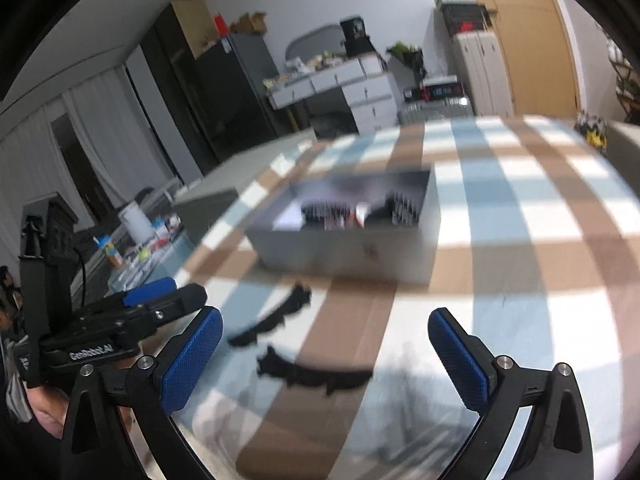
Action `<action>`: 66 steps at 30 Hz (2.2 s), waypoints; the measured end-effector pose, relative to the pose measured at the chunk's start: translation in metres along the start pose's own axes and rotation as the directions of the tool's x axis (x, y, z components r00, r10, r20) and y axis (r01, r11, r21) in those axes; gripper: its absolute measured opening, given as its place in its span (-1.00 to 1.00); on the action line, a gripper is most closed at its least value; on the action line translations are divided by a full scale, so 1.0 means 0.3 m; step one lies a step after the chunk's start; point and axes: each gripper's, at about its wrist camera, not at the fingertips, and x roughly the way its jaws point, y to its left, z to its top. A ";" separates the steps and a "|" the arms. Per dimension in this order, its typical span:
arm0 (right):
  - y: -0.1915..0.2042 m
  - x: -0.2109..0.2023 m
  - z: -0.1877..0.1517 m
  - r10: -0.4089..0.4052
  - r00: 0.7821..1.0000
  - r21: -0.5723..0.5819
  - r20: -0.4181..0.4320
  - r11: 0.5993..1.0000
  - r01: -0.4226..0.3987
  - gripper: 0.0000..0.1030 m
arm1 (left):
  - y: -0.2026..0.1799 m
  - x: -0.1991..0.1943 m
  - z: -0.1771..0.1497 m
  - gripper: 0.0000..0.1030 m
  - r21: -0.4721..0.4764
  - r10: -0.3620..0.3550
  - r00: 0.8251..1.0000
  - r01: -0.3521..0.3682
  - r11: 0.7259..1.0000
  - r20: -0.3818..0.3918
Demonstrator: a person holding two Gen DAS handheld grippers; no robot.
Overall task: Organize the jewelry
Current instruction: 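Withdraw both tools from the box toward the black combs, then grasp the long black comb with the right tool and lift it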
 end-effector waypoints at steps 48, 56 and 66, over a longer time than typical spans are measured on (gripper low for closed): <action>0.160 0.112 -0.122 -0.270 0.962 -0.170 0.038 0.947 0.273 0.77 | 0.132 -0.014 -0.091 0.70 -0.136 -0.014 0.998 0.006 0.991 -0.060; 0.073 0.016 -0.089 -0.272 0.957 -0.081 0.098 0.957 0.280 0.77 | 0.027 0.027 -0.053 0.70 -0.023 -0.087 0.993 0.085 0.996 -0.083; -0.001 -0.073 -0.085 -0.268 0.951 -0.033 0.155 0.961 0.276 0.78 | -0.077 0.152 0.002 0.70 0.126 -0.064 0.980 0.089 0.988 -0.189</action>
